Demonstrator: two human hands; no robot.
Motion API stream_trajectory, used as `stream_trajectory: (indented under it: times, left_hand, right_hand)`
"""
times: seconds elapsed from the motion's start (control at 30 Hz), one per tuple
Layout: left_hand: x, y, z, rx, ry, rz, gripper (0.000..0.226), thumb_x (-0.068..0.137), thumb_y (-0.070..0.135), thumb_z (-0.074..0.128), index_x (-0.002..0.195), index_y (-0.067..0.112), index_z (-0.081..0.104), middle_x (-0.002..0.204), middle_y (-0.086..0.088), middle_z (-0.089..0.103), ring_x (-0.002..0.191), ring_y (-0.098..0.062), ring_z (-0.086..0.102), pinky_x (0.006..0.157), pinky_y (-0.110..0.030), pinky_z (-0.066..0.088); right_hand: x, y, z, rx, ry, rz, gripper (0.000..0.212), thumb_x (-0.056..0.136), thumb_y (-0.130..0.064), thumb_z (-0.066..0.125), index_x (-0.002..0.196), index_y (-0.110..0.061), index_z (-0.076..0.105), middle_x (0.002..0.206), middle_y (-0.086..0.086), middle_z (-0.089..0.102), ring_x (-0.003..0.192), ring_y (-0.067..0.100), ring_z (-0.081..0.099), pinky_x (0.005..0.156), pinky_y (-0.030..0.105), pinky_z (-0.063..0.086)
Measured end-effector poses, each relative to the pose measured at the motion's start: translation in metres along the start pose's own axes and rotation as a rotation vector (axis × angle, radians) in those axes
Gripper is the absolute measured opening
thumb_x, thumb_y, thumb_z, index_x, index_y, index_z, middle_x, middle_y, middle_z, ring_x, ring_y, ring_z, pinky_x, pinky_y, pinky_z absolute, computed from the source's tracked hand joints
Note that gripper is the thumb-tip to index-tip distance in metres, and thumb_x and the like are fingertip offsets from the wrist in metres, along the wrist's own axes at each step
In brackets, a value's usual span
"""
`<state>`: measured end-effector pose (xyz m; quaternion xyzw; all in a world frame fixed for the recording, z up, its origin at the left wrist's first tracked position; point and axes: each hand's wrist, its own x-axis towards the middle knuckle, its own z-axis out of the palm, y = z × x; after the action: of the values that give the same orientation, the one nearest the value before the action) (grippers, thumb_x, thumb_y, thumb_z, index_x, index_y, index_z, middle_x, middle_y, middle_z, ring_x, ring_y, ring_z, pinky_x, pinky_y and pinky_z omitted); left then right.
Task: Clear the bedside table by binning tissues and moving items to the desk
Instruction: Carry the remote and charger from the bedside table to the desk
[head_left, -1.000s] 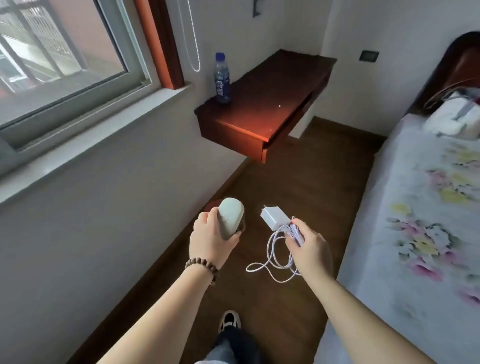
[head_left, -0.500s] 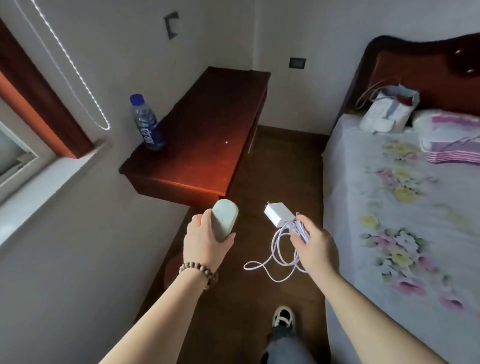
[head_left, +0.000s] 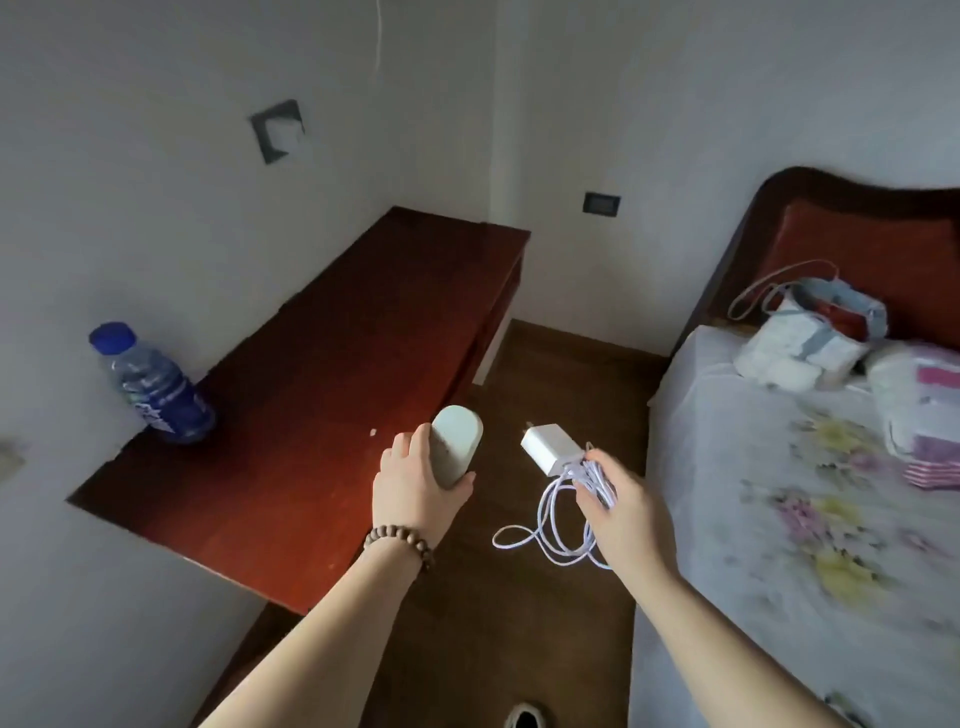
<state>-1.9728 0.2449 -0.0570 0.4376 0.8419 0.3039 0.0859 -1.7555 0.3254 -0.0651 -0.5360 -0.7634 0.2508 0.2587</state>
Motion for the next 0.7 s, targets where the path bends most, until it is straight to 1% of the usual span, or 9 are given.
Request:
stream_trajectory:
  times: [0.1, 0.17, 0.23, 0.27, 0.4, 0.53, 0.6, 0.7]
  left_hand:
    - [0.047, 0.014, 0.017, 0.037, 0.016, -0.023, 0.074, 0.071, 0.047, 0.072, 0.132, 0.019, 0.040, 0.123, -0.002, 0.050, 0.109, -0.022, 0.047, 0.089, -0.039, 0.047]
    - [0.074, 0.018, 0.029, 0.066, 0.026, -0.049, 0.075, 0.071, 0.048, 0.070, 0.133, 0.019, 0.039, 0.124, -0.001, 0.049, 0.111, -0.022, 0.046, 0.090, -0.039, 0.043]
    - [0.103, 0.019, 0.040, 0.074, 0.032, -0.076, 0.077, 0.071, 0.049, 0.069, 0.134, 0.019, 0.037, 0.124, -0.001, 0.048, 0.112, -0.022, 0.046, 0.091, -0.040, 0.042]
    - [0.118, 0.019, 0.047, 0.075, 0.036, -0.087, 0.077, 0.071, 0.050, 0.069, 0.135, 0.020, 0.037, 0.124, -0.001, 0.048, 0.112, -0.022, 0.046, 0.092, -0.040, 0.042]
    - [0.186, 0.010, 0.070, 0.090, 0.057, -0.119, 0.079, 0.071, 0.052, 0.067, 0.136, 0.022, 0.034, 0.127, 0.001, 0.046, 0.115, -0.021, 0.043, 0.095, -0.041, 0.041]
    - [0.263, -0.006, 0.084, 0.099, 0.084, -0.170, 0.080, 0.071, 0.052, 0.066, 0.138, 0.022, 0.032, 0.130, 0.002, 0.045, 0.119, -0.020, 0.042, 0.098, -0.042, 0.040]
    - [0.302, -0.013, 0.086, 0.102, 0.092, -0.206, 0.080, 0.071, 0.051, 0.066, 0.138, 0.022, 0.033, 0.132, 0.002, 0.045, 0.121, -0.020, 0.041, 0.100, -0.043, 0.039]
    - [0.353, -0.023, 0.085, 0.123, 0.084, -0.274, 0.082, 0.072, 0.050, 0.067, 0.140, 0.022, 0.031, 0.134, 0.002, 0.044, 0.122, -0.019, 0.041, 0.100, -0.043, 0.039]
  right_hand:
    - [0.068, 0.004, -0.009, 0.005, 0.003, -0.034, 0.041, 0.086, -0.026, 0.066, 0.125, -0.021, 0.057, 0.116, 0.002, 0.068, 0.093, 0.019, 0.065, 0.066, 0.026, 0.054]
    - [0.110, 0.004, -0.011, 0.032, 0.001, -0.044, 0.042, 0.087, -0.026, 0.064, 0.127, -0.020, 0.056, 0.118, 0.003, 0.066, 0.095, 0.018, 0.064, 0.068, 0.029, 0.057]
    - [0.153, 0.000, -0.010, 0.070, -0.014, -0.056, 0.043, 0.087, -0.025, 0.064, 0.129, -0.018, 0.055, 0.121, 0.005, 0.065, 0.099, 0.018, 0.063, 0.071, 0.034, 0.059]
    - [0.174, -0.003, -0.009, 0.081, -0.018, -0.071, 0.043, 0.087, -0.025, 0.063, 0.129, -0.018, 0.055, 0.121, 0.005, 0.065, 0.099, 0.018, 0.063, 0.072, 0.035, 0.059]
    - [0.257, -0.015, 0.003, 0.092, 0.005, -0.172, 0.038, 0.087, -0.024, 0.064, 0.124, -0.016, 0.059, 0.111, 0.004, 0.069, 0.090, 0.014, 0.065, 0.067, 0.025, 0.054]
    - [0.347, -0.037, 0.022, 0.119, -0.019, -0.277, 0.034, 0.087, -0.023, 0.064, 0.119, -0.014, 0.061, 0.098, 0.001, 0.071, 0.075, 0.007, 0.064, 0.061, 0.017, 0.050]
    - [0.392, -0.054, 0.033, 0.132, -0.055, -0.306, 0.036, 0.088, -0.026, 0.062, 0.122, -0.015, 0.059, 0.097, -0.002, 0.070, 0.073, 0.005, 0.064, 0.061, 0.020, 0.052]
    - [0.455, -0.082, 0.047, 0.164, -0.116, -0.353, 0.038, 0.087, -0.036, 0.058, 0.124, -0.024, 0.056, 0.096, -0.008, 0.068, 0.074, 0.003, 0.064, 0.060, 0.025, 0.055]
